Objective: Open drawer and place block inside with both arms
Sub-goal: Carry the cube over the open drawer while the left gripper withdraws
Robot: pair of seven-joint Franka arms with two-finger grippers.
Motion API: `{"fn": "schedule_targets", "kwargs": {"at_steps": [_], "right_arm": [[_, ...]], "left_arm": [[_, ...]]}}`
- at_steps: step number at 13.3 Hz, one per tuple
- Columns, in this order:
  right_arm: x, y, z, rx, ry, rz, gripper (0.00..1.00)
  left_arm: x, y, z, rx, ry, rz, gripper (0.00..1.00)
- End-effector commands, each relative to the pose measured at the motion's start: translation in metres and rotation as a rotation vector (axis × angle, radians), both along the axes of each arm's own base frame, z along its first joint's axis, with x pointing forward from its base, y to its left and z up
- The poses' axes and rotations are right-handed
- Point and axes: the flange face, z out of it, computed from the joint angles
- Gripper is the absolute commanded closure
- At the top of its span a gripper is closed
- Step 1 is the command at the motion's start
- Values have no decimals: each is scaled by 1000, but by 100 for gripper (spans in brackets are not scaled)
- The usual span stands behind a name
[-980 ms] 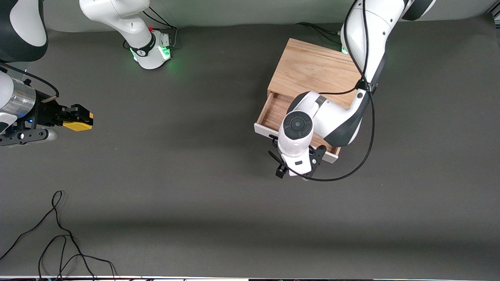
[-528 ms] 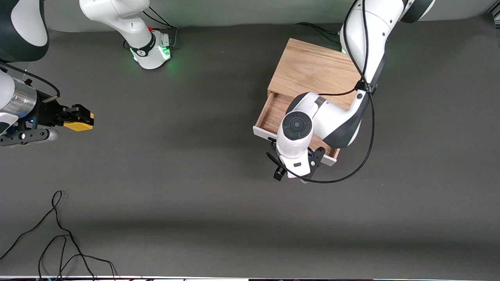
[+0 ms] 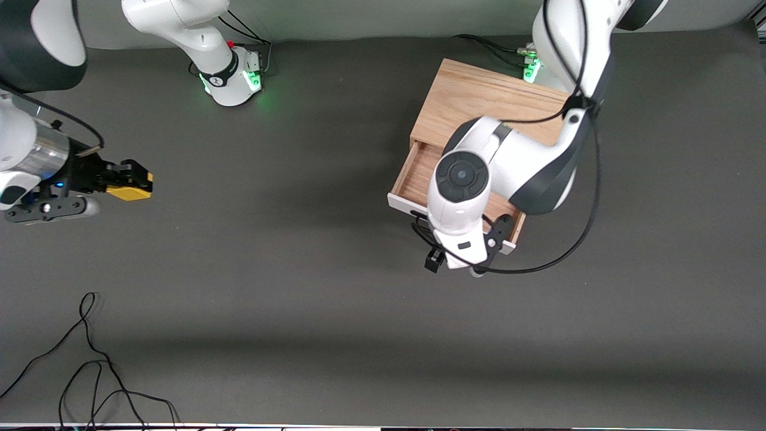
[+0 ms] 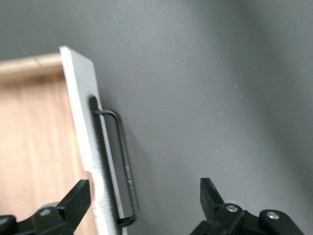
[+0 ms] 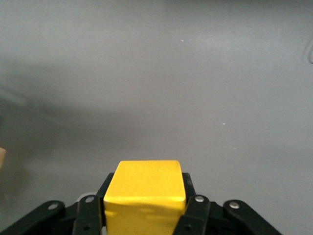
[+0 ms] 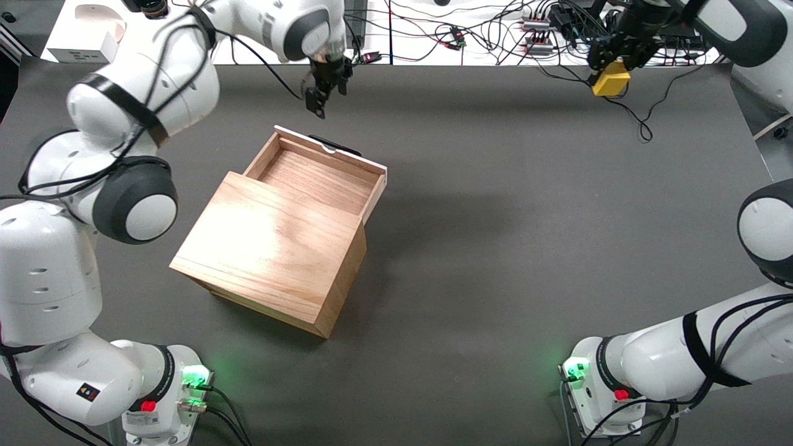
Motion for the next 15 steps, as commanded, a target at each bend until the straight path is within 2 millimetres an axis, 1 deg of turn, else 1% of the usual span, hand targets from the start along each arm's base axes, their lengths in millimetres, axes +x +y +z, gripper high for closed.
{"fn": "schedule_targets", "kwargs": {"at_steps": [1, 3, 4, 7, 8, 9, 10, 11, 12, 14, 15], "right_arm": [[7, 57, 8, -41, -17, -73, 100], [5, 107, 6, -61, -21, -112, 100], [7, 124, 5, -71, -25, -138, 100], [4, 190, -4, -69, -17, -264, 100], [6, 208, -10, -62, -10, -278, 100], [3, 232, -14, -61, -9, -275, 100], [1, 253, -19, -57, -7, -271, 100], [2, 268, -28, -43, 12, -275, 100], [-4, 292, -40, -39, 32, -264, 100], [-13, 351, -66, -61, 23, -261, 100], [-18, 380, -83, -74, 20, -277, 100]], "left_arm": [[-5, 75, 74, 5, 61, -141, 0], [-13, 133, 109, -13, 92, -252, 0], [-18, 164, 121, -16, 107, -306, 0], [-43, 267, 162, -82, 139, -513, 0], [-54, 292, 169, -93, 146, -587, 0], [-61, 314, 176, -97, 141, -632, 0], [-67, 327, 177, -100, 143, -669, 0], [-72, 340, 179, -102, 138, -704, 0], [-76, 349, 179, -103, 133, -743, 0], [-84, 366, 177, -97, 111, -783, 0], [-85, 370, 171, -95, 107, -785, 0]]}}
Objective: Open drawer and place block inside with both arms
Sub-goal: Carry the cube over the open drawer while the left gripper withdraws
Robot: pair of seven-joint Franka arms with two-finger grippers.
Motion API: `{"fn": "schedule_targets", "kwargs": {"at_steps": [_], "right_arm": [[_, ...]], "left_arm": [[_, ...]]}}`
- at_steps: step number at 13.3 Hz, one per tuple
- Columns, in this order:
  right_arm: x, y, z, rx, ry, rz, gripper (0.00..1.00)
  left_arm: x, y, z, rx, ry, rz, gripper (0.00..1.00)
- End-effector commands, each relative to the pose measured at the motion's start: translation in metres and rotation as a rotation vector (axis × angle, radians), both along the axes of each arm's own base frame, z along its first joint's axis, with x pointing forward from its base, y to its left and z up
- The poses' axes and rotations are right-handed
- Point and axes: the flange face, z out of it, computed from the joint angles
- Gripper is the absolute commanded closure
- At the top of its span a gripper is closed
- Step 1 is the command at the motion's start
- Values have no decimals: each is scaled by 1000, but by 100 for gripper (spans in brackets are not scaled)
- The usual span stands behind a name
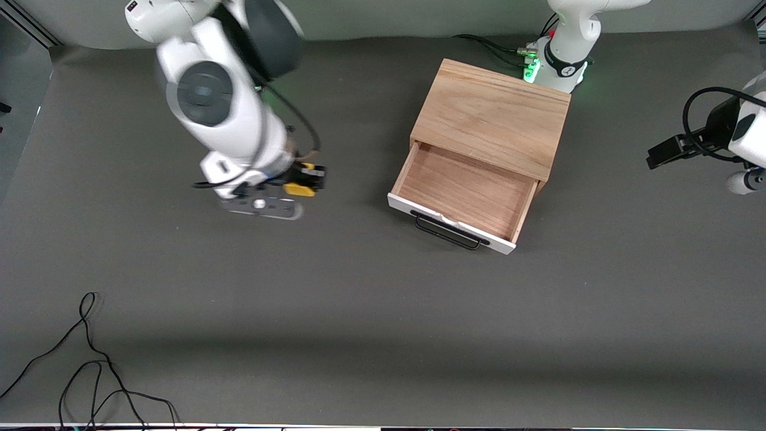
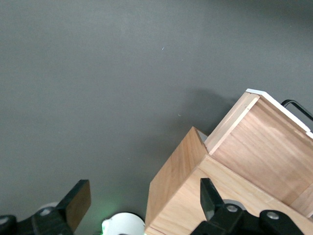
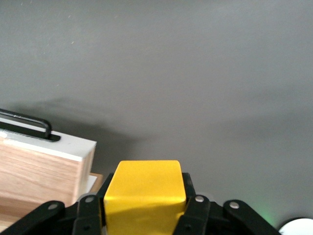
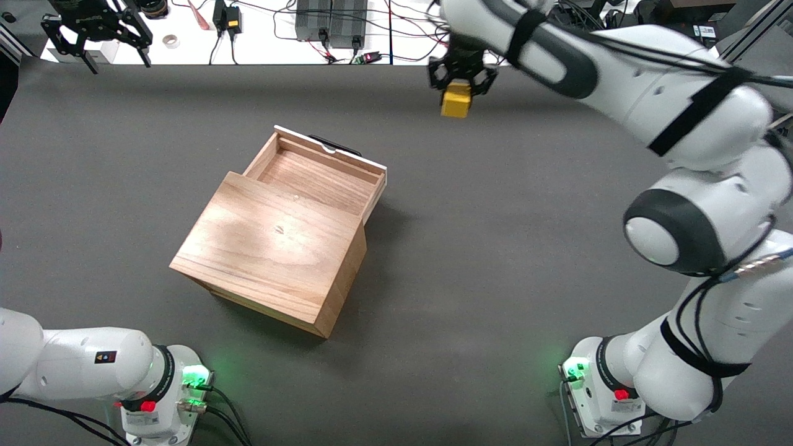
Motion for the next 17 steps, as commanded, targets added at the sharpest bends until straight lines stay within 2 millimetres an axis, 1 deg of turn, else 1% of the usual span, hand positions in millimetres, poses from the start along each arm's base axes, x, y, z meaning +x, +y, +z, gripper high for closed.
{"fn": "schedule_targets", "kwargs": {"at_steps": [1, 3, 4, 6, 7, 8, 9, 10, 12, 13, 14, 15, 16, 17], "right_arm": [[-6, 78, -40, -26, -8, -37, 100], [-15, 115, -67, -5, -20, -69, 100], [-22, 133, -76, 25, -27, -101, 100], [-31, 160, -92, 79, -42, -146, 100], [-37, 173, -101, 100, -41, -139, 100], [-42, 182, -113, 105, -31, -136, 100], [-55, 197, -121, 111, -32, -140, 100], [-63, 205, -126, 107, -29, -149, 100], [-65, 211, -145, 97, -20, -190, 100], [-74, 221, -156, 94, -19, -196, 100], [-76, 225, -166, 93, -23, -212, 100], [-85, 234, -174, 91, -23, -229, 100], [-87, 237, -182, 84, -23, -254, 100], [-87, 237, -185, 78, -19, -279, 100]], "left_arm": [[-13, 6, -10, -14, -33, -39, 0], [-10, 4, -13, -15, -41, -42, 0], [-7, 3, -12, -15, -53, -45, 0], [-2, 2, -4, -24, -73, -54, 0], [5, 2, -2, -38, -81, -93, 0], [7, -1, -1, -44, -86, -145, 0], [8, 3, 0, -45, -94, -156, 0], [9, -2, 2, -45, -107, -165, 0], [9, 0, 3, -43, -110, -163, 0], [9, 0, 3, -43, -110, -163, 0], [9, -1, 3, -43, -109, -166, 0], [9, -1, 3, -43, -107, -182, 0], [8, -1, 2, -39, -102, -212, 0], [7, 0, 2, -36, -96, -223, 0]]}}
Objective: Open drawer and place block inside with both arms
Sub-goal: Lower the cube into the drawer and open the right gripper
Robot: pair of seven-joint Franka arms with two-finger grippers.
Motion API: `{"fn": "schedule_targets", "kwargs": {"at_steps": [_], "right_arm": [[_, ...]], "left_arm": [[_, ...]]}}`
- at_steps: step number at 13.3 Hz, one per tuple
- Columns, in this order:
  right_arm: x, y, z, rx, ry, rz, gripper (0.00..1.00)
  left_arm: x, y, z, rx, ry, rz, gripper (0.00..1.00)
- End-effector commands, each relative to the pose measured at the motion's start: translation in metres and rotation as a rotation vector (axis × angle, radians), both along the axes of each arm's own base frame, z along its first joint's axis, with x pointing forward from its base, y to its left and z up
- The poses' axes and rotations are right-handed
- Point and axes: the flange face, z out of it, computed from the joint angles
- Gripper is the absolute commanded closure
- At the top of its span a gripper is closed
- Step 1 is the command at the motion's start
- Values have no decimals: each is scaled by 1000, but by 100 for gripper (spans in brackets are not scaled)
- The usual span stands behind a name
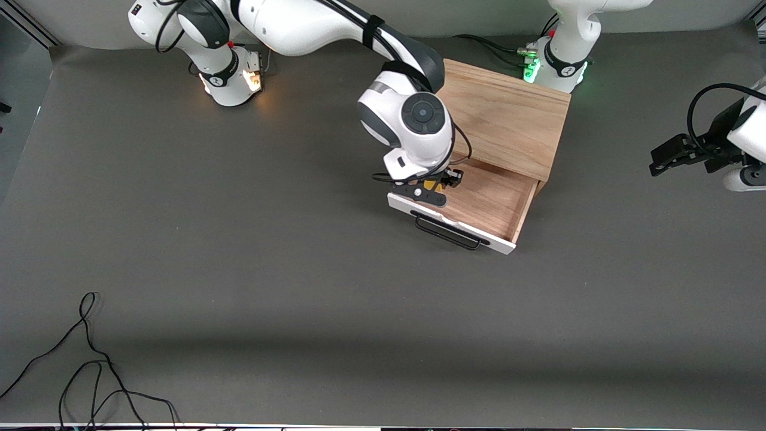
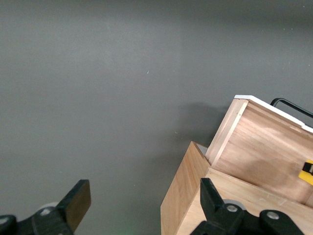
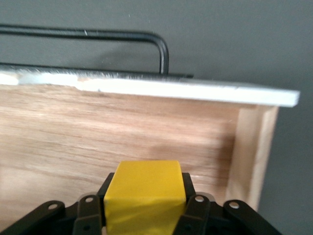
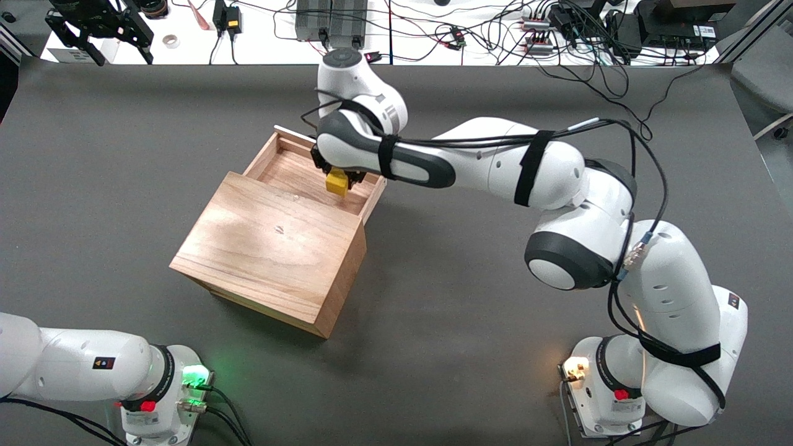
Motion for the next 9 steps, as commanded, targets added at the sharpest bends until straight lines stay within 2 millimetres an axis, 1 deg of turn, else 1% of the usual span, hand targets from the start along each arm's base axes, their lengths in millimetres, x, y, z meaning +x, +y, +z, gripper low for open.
{"fn": "schedule_targets", "kwargs": {"at_steps": [1, 6, 7, 8, 9], "right_arm": [[-1, 9, -6, 1, 5, -84, 100], [2, 8, -24, -6, 5, -97, 100], [3, 7, -27, -12, 0, -99, 55], [4, 6, -30, -15, 1, -99, 34], [5, 6, -28, -13, -2, -100, 27]], "left_arm": [[0, 1, 4, 5, 2, -44, 0], [-4, 0, 8, 27, 5, -68, 0], [-4, 0, 7, 29, 11, -68, 0], [-5, -1, 7, 29, 15, -71, 0], [-5, -1, 7, 28, 17, -71, 0]]}}
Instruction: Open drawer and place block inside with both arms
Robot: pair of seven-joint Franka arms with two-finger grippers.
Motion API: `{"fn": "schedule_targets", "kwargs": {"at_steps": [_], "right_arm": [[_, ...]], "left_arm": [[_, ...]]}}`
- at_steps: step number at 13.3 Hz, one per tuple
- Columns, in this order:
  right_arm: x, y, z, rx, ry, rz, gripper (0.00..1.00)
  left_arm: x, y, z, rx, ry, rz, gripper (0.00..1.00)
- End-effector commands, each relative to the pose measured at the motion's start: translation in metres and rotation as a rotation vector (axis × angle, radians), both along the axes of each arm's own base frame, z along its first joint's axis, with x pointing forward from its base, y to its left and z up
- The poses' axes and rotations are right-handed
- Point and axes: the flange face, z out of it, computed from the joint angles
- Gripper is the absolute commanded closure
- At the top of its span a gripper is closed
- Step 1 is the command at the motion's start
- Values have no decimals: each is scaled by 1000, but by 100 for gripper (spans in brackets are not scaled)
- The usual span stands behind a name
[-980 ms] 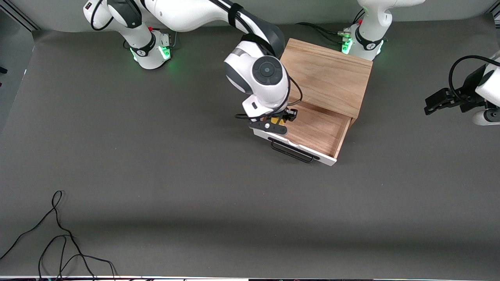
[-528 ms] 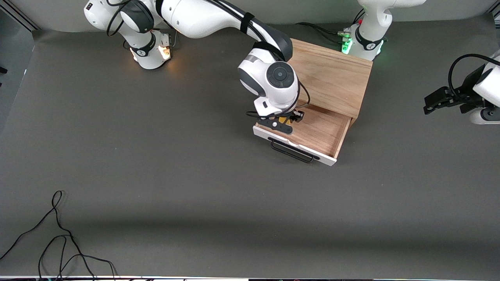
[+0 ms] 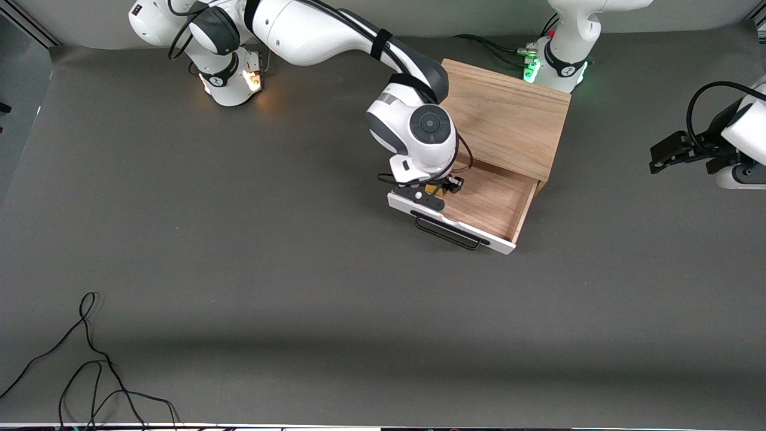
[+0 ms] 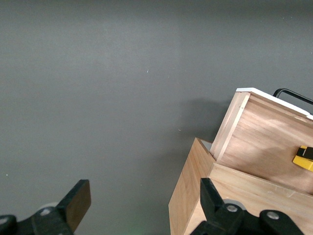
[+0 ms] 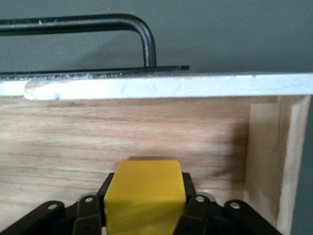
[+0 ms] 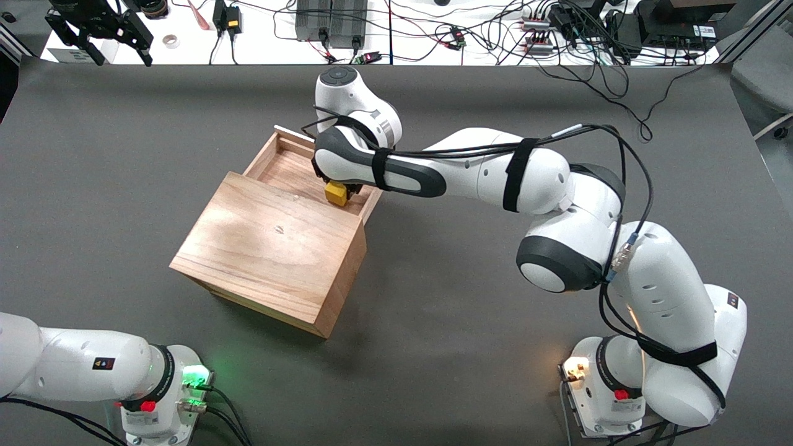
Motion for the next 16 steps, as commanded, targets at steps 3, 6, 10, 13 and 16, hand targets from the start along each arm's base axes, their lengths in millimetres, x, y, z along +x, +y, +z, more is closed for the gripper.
{"fn": "schedule_targets", "kwargs": {"at_steps": [3, 6, 10, 13, 16], "right_arm": [[11, -2, 19, 20, -18, -31, 21], [14, -14, 67, 15, -18, -31, 21], [26, -68, 183, -14, -67, -17, 19], [44, -154, 268, -27, -42, 81, 12], [57, -261, 318, -67, 18, 216, 7]], "left_arm": [[-1, -2, 4, 16, 16, -15, 0], [3, -2, 8, 17, 20, -15, 0], [3, -1, 7, 17, 56, -43, 0], [4, -2, 6, 18, 51, -51, 0], [4, -1, 5, 33, 52, -52, 0]]}}
